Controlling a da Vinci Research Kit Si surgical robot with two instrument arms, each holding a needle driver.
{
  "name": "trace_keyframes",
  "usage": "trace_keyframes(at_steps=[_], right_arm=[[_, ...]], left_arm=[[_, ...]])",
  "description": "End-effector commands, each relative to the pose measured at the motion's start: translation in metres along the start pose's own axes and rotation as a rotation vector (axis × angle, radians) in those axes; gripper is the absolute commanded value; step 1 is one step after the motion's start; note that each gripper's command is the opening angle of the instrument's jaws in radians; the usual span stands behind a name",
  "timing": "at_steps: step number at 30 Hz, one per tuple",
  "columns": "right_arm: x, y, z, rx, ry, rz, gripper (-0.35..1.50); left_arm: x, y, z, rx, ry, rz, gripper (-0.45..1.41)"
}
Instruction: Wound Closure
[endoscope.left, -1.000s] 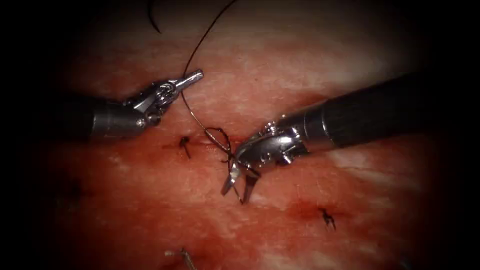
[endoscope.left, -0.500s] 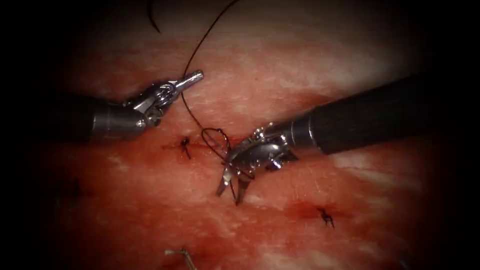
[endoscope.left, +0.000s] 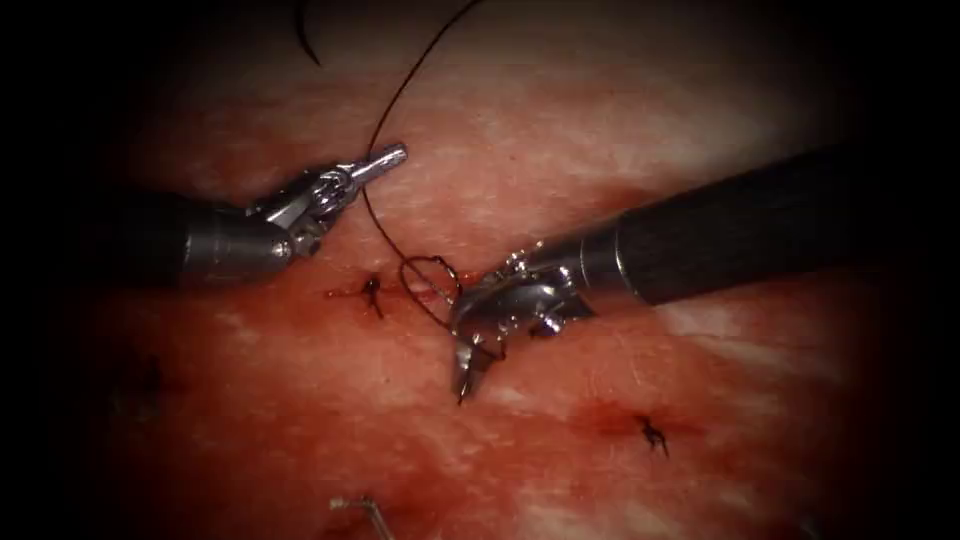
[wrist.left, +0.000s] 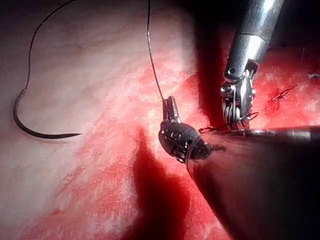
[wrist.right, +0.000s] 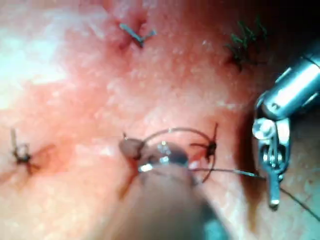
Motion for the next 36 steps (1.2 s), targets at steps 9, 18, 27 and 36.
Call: trace_keyframes(at_steps=[9,18,27,36], right_arm=[[0.0012,0.0006,-0.0039,-0.268,0.321,0.229,-0.35],[0.0001,-0.0004,-0.0077,-0.492,0.528,0.398,-0.35],[-0.0023,-0.0007,-0.0083,-0.617,0.661,0.66,-0.35],[-0.0051,-0.0008,-0.0087,-0.683,0.625,0.805,-0.35]], left_arm=[[-0.0015,0.0019,-0.0012,-0.01,-0.011,-0.002,-0.45],[-0.0027,0.007,-0.0038,-0.034,-0.033,-0.008,-0.45],[-0.0052,0.0143,-0.0071,-0.075,-0.057,-0.006,-0.45],[-0.0095,0.0219,-0.0104,-0.132,-0.083,-0.014,-0.45]])
